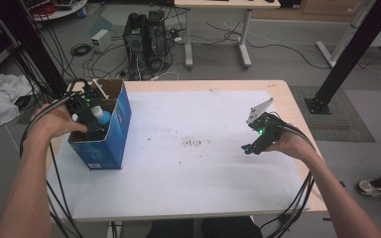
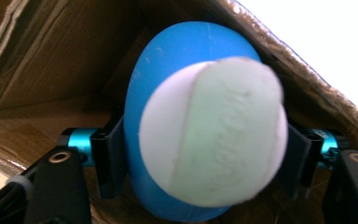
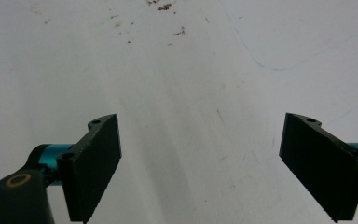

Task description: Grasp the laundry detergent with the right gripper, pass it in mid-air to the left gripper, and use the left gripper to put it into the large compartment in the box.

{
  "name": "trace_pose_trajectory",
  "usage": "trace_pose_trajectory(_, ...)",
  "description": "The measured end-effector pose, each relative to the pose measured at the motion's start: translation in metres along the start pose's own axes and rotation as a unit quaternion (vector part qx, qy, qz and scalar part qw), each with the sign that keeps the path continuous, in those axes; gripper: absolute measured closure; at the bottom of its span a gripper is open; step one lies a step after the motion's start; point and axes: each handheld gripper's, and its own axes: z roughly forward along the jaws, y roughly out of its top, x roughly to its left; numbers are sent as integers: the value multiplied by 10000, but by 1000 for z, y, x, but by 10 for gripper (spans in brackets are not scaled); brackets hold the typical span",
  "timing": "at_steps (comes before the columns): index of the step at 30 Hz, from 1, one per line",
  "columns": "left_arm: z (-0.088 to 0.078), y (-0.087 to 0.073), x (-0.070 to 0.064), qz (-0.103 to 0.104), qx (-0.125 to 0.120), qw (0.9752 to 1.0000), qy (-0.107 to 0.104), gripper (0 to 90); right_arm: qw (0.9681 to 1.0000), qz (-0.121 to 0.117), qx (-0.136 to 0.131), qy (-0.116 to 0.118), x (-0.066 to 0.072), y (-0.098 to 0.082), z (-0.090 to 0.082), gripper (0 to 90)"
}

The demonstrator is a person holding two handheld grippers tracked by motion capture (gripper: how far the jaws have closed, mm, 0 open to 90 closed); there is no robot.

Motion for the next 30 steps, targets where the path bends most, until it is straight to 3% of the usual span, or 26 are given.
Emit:
trace_pose_trajectory(1, 0, 0, -1, -24, -2, 10000, -27, 305, 9999, 85, 53, 10, 1, 0, 0, 119)
trace_pose_trajectory(11, -4, 0, -2, 15, 12, 10000, 0, 271, 10000, 10, 18, -6, 0, 0, 0, 119)
trace_pose_trajectory(12, -5, 0, -1, 109, 92, 9999, 12, 260, 10000, 38, 23, 6, 1, -1, 0, 119)
trace_pose_trajectory(18, -9, 0, -4, 21, 69, 9999, 78, 235, 10000, 73, 21, -18, 1, -2, 1, 119)
trace_pose_trajectory(24, -17, 1, -5, 144, 179, 9996, 136, 235, 10000, 36, 16, -10, 0, -3, 0, 119)
trace_pose_trajectory(30, -28, 1, -8, 110, 106, 9997, 203, 205, 10000, 33, 19, 3, 0, -3, 0, 119)
